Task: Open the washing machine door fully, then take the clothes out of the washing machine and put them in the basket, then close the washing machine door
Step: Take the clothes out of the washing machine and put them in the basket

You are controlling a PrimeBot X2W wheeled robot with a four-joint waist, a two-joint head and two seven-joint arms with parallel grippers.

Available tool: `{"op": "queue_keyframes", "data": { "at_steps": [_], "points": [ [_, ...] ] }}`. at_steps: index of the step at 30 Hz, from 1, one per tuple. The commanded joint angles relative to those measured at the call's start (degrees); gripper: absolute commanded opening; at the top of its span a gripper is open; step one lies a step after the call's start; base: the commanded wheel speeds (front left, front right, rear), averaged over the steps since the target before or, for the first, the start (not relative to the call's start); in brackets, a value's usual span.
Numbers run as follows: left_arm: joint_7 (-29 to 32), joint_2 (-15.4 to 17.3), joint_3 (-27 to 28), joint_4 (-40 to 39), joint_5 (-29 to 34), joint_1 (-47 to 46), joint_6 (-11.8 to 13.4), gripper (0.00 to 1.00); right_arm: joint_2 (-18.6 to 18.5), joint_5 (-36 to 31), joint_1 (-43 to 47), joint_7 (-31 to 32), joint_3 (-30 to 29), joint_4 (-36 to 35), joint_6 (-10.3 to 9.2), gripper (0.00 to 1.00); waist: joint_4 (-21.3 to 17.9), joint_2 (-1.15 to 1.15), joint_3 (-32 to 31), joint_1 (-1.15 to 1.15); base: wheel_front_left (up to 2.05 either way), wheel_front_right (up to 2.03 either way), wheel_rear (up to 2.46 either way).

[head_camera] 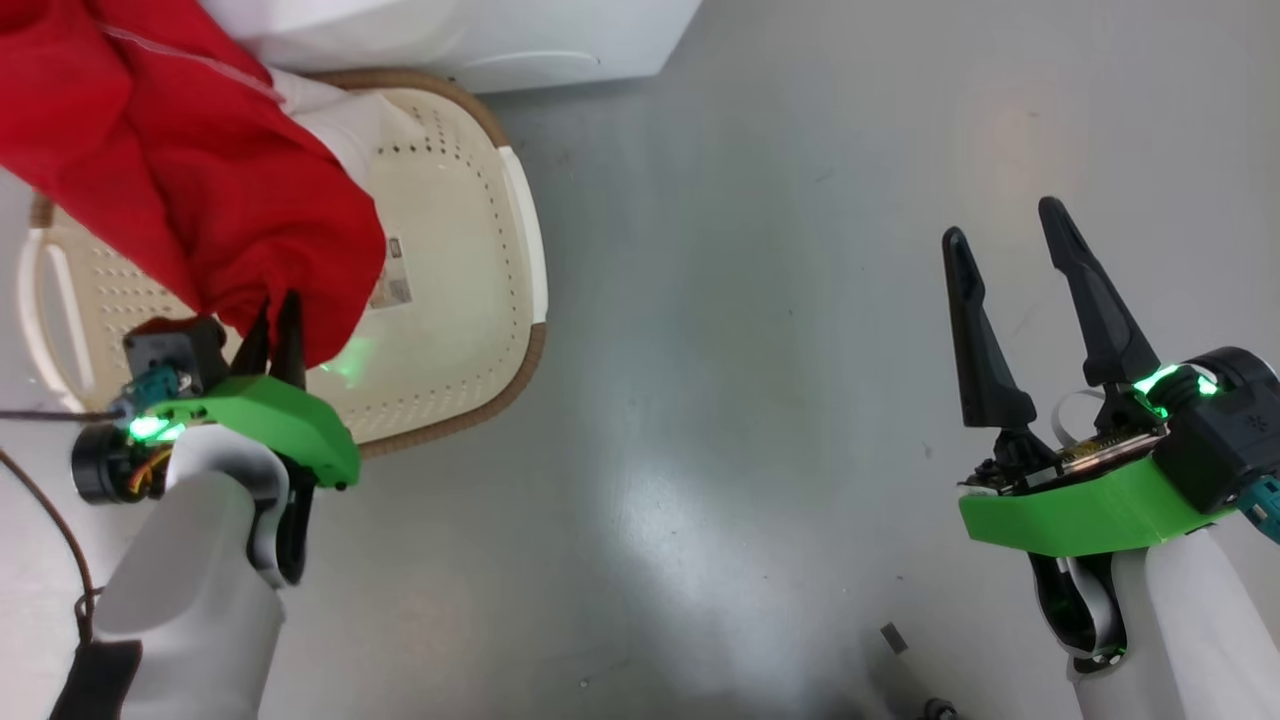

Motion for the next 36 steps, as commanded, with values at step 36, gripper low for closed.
{"op": "queue_keyframes", "data": {
  "at_steps": [36],
  "points": [
    [-0.7, 1.9, 5.3, 12.1, 4.5, -5.5, -0.8, 0.00, -0.3, 1.2, -2.7, -0.3, 3.3, -0.6, 0.35, 1.00, -3.8, 0.00, 6.6, 0.00, 0.00, 0.00, 0.00]
  ]
}}
